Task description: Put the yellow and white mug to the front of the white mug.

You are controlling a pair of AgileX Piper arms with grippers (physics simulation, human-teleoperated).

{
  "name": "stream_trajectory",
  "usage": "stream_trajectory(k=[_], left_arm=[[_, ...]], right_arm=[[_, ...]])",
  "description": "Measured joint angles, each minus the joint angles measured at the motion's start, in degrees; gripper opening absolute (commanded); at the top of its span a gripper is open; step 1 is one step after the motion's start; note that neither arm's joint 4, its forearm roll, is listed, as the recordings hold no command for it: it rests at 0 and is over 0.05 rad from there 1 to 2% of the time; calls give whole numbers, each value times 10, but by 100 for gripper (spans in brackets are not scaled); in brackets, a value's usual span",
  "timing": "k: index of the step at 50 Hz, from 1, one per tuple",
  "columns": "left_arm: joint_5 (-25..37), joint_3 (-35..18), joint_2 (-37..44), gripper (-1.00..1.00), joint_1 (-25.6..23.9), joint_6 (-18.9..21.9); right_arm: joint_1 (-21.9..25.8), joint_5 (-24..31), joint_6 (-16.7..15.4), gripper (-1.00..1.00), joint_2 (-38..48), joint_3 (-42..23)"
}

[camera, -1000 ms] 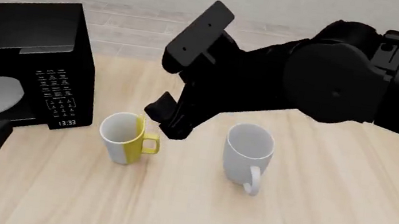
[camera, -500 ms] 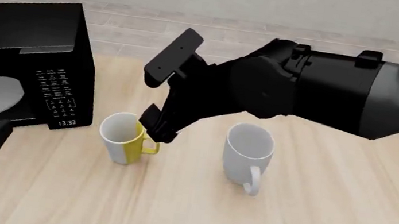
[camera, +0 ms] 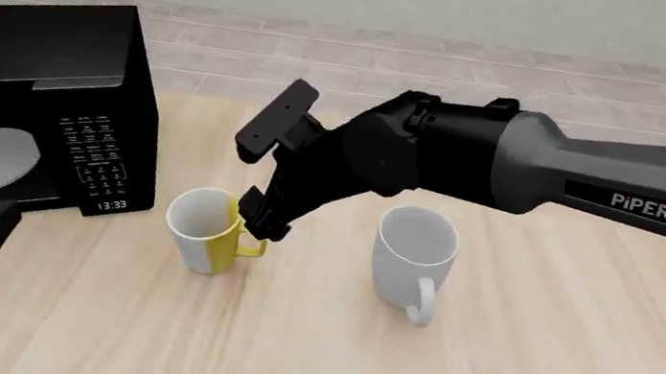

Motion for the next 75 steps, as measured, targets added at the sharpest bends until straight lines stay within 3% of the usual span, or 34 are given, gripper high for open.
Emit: stream_trajectory(k=[75], left_arm=[[0,0,0,100,0,0]], right_arm=[[15,-29,18,100,144,-37]])
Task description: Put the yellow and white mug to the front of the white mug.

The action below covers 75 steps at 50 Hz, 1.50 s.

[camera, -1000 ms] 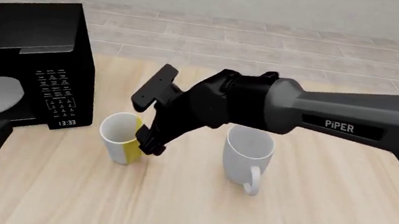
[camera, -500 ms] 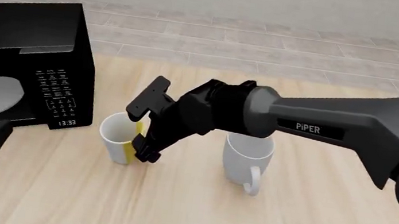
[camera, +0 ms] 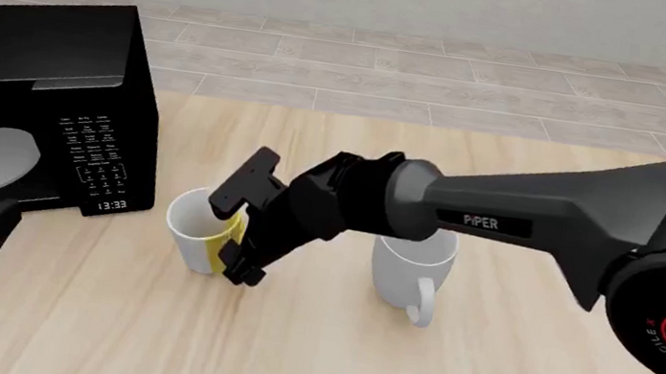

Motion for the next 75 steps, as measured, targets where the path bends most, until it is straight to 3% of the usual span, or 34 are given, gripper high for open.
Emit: stream_trajectory(k=[1,15,39,75], left_arm=[[0,0,0,100,0,0],[0,0,0,100,0,0],[0,0,0,100,0,0],[0,0,0,100,0,0]], right_arm=[[0,0,1,-100,1,0],[-3,-3,6,-100,-2,2],[-7,20,-14,-100,-57,2],[-90,72,-3,-100,-113,-27]])
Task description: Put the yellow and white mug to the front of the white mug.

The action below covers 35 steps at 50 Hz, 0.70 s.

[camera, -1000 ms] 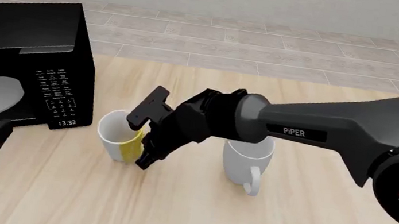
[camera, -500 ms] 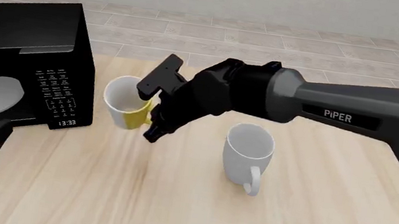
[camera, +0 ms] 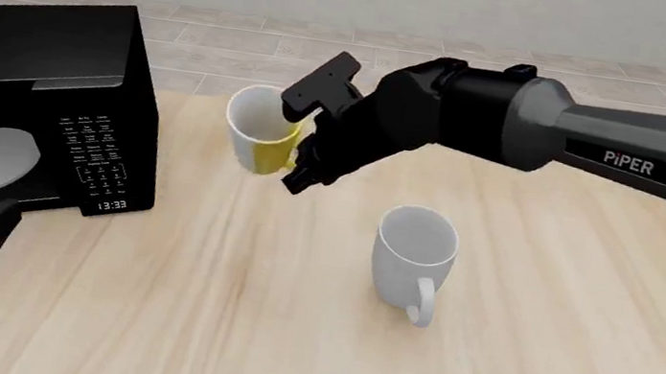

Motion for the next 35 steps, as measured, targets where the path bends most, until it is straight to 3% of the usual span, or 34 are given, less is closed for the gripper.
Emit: stream_trajectory(k=[35], left_arm=[[0,0,0,100,0,0]], right_arm=[[-116,-23,17,-100,-28,57]])
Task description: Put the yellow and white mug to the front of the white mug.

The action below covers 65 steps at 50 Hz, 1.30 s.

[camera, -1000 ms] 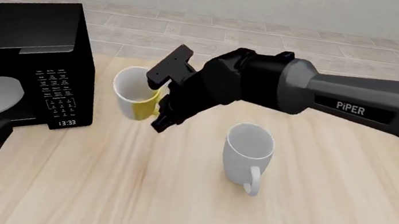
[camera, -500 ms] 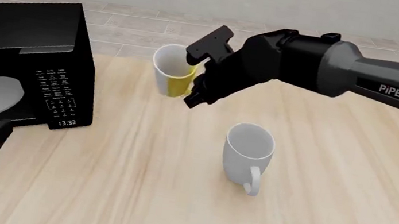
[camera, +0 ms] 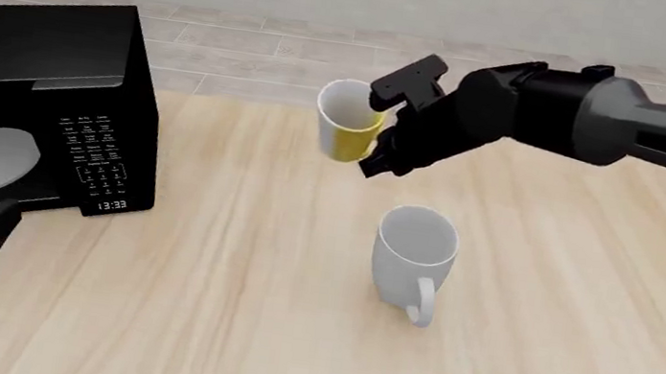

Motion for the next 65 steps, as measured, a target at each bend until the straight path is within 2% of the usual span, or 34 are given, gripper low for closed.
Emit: stream_trajectory(k=[20,35,65], left_arm=[[0,0,0,100,0,0],[0,0,0,100,0,0],[0,0,0,100,0,0]], right_arm=[[-65,-30,-3,-100,11,42],[-101,-43,-4,-100,33,44],[-130,-60,4,-100,96,22]])
